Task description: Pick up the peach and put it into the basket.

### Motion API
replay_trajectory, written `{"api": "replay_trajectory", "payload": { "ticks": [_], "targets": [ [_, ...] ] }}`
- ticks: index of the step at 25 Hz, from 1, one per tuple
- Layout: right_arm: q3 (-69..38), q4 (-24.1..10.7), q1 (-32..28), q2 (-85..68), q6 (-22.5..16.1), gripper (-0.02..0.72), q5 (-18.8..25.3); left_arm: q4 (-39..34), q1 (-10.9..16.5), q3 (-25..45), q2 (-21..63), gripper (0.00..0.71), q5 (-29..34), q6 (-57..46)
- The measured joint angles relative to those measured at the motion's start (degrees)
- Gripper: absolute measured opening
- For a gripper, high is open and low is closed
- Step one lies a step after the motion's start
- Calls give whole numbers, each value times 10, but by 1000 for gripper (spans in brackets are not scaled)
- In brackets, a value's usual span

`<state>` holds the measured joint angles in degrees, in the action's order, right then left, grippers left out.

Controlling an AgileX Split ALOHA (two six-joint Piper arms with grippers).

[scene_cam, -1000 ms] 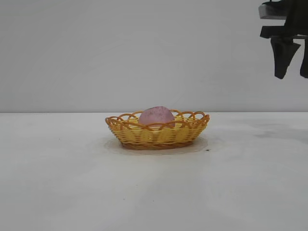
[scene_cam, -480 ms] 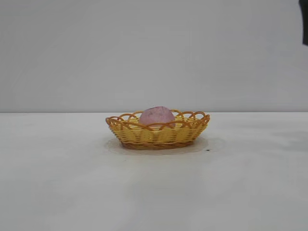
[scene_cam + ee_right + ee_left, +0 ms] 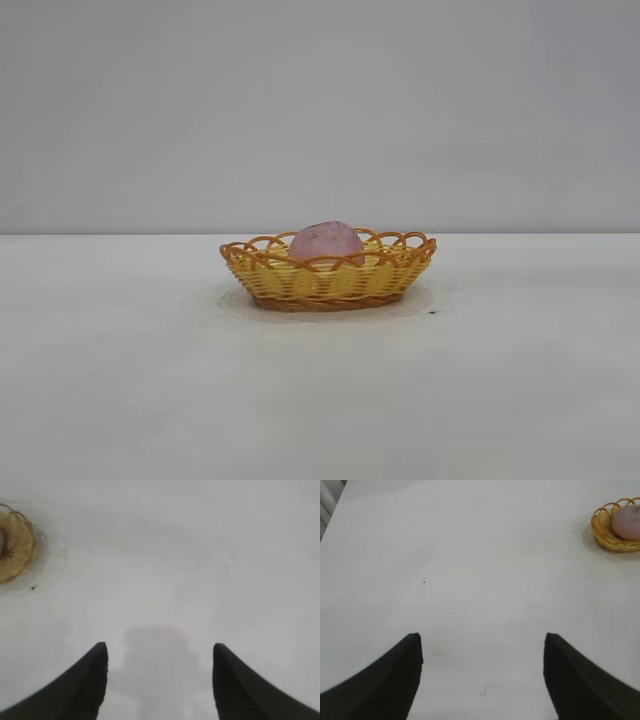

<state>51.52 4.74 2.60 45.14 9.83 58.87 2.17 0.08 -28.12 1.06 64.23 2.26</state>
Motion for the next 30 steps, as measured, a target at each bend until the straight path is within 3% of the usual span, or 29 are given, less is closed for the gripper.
{"api": "replay_trajectory", "payload": {
  "ticks": [17, 30],
  "targets": [
    [-211, -15, 0, -333, -47, 386, 27, 0, 0, 0, 0, 496, 0, 0],
    [-235, -17, 0, -461, -59, 386, 64, 0, 0, 0, 0, 496, 0, 0]
  ]
}}
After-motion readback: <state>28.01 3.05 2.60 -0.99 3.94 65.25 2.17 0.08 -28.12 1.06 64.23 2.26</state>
